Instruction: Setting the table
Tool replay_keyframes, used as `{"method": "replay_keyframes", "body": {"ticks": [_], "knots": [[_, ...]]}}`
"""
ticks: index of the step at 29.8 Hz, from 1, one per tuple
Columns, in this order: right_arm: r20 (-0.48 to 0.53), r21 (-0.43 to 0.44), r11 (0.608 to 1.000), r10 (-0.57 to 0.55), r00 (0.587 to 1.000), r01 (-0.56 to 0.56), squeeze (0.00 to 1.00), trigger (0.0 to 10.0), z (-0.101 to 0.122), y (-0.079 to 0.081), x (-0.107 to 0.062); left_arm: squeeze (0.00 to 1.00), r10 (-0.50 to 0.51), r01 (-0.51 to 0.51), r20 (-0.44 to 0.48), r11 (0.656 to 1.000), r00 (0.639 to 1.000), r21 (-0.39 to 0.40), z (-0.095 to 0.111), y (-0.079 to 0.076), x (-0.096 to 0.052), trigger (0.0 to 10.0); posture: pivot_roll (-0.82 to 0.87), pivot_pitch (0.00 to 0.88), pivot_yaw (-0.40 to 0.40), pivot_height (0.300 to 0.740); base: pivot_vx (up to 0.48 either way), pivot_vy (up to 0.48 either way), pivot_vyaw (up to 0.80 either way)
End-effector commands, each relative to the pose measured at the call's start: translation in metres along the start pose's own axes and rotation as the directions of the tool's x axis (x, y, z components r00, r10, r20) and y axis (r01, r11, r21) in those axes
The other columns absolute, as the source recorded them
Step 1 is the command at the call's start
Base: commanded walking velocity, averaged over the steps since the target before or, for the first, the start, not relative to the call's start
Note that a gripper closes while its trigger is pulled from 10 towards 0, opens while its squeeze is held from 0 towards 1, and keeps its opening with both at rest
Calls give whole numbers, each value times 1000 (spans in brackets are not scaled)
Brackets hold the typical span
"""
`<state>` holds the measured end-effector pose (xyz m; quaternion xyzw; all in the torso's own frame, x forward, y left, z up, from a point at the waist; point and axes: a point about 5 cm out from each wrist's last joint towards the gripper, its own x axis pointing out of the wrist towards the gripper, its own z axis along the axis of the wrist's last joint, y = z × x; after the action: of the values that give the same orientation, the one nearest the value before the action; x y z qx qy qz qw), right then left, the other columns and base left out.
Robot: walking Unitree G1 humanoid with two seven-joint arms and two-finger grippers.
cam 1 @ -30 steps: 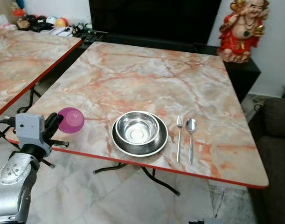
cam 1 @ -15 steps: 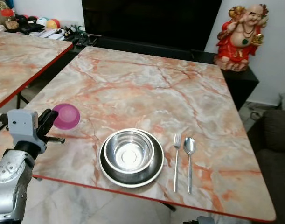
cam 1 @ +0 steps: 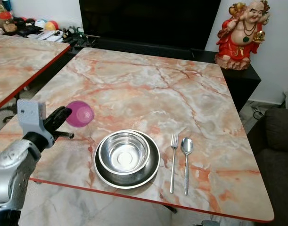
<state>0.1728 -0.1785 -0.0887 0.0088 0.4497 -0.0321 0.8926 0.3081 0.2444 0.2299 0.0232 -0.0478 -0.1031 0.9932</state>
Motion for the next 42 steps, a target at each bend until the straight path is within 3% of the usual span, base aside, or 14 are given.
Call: {"method": "replay_keyframes", "body": {"ticks": [1,8,14,20,38,39,42], "knots": [[-26,-3,1000,-3,1000,3,0,10000,-6,-2,-1,0,-14,15,-95,1000,995,6,-5,-5,5,10000,173,112,-42,740,0,0,0],[-29,-1,1000,-3,1000,3,0,10000,-7,-1,-1,0,-50,42,-255,998,966,-39,-10,-13,12,10000,172,113,-37,740,0,0,0],[-33,4,1000,-2,999,3,0,10000,-9,-1,-2,0,20,-47,-322,996,946,-75,-7,-7,22,10000,168,116,-34,740,0,0,0],[-37,3,1000,-3,999,3,0,10000,-11,0,-2,0,67,-116,-375,987,924,-110,-11,0,19,10000,171,117,-32,740,0,0,0],[-36,3,1000,-5,999,5,0,10000,-10,-1,-2,0,82,-152,-400,977,913,-147,-9,-6,20,10000,168,119,-34,740,0,0,0],[-37,3,1000,-4,999,4,0,10000,-10,-1,-2,114,85,-156,-403,976,911,-149,-9,-7,20,10000,168,118,-35,740,0,0,0],[-38,2,1000,-3,999,4,0,10000,-11,-1,-2,141,90,-163,-406,975,909,-150,-9,-7,20,10000,169,119,-35,740,0,0,0]]}}
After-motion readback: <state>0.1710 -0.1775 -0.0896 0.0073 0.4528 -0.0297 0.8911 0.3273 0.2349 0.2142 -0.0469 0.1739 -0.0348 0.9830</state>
